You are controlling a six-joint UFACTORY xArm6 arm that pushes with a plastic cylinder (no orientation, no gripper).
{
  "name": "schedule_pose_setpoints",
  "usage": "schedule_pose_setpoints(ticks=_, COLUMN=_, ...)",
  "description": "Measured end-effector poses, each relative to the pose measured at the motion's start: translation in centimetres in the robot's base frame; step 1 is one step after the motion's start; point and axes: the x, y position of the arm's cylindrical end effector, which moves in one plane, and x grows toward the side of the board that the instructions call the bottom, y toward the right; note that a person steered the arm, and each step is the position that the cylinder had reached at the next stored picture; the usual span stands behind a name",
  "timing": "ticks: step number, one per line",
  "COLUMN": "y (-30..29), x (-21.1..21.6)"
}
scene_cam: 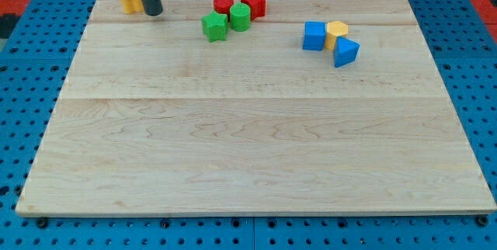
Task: Slide the red star towards the center
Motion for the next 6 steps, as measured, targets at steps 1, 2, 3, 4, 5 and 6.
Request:
schedule_pose_setpoints(ticks=1, y=0.6, x=-0.2)
schedule_pose_setpoints(ticks=2, y=3.6, x=-1.0)
schedule_pose_setpoints(ticks=3, y=8.6, x=-3.1)
schedule_pose_setpoints(ticks=4, y=9.4, x=-5.4)
schedule_pose_setpoints(ticks=5, y=17.3, x=-4.8)
schedule_pose_setpoints(ticks=6, y=20.3, x=1.5)
